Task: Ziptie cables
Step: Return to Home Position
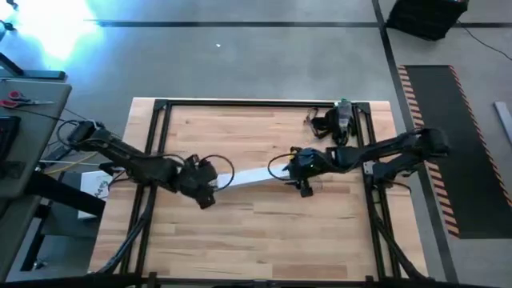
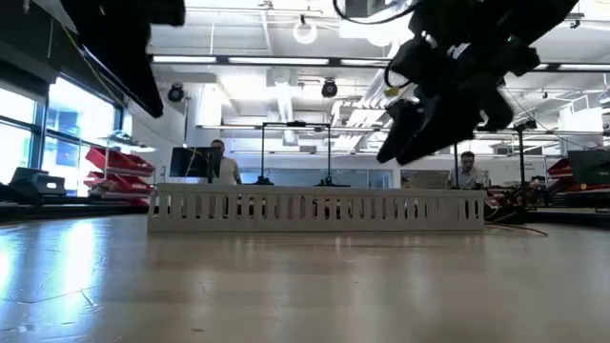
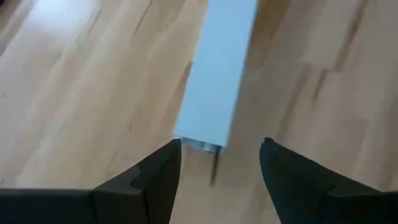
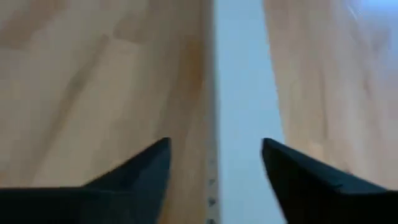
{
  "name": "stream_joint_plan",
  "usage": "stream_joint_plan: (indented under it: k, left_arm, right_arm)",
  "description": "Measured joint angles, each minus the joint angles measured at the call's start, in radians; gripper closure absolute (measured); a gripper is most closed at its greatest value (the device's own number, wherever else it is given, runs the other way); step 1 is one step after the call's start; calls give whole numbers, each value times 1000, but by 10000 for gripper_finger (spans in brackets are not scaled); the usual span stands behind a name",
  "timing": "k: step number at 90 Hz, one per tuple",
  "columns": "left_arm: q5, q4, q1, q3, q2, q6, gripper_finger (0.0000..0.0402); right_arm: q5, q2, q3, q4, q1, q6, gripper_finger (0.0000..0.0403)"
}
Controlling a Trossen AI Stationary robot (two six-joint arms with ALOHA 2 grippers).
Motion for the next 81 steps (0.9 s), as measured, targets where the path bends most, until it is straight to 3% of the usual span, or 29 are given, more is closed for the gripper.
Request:
stream_joint_plan:
  k: [8, 17, 38, 53, 81]
  left_arm:
    - [-52, 3, -48, -1, 7, -45, 205]
    - [-125, 10, -93, -1, 14, -89, 205]
    - [-251, 52, -153, -1, 43, -110, 205]
    - [-307, 92, -157, -1, 52, -119, 205]
    - [-333, 113, -157, -1, 49, -138, 205]
  right_arm:
    - [11, 41, 0, 19, -19, 3, 86]
    - [-28, 98, 0, 56, -39, 49, 70]
    - [-80, 275, 108, 133, -53, 171, 100]
    - [-33, 398, 268, 117, -53, 333, 122]
    - [-4, 330, 484, -77, -54, 257, 127]
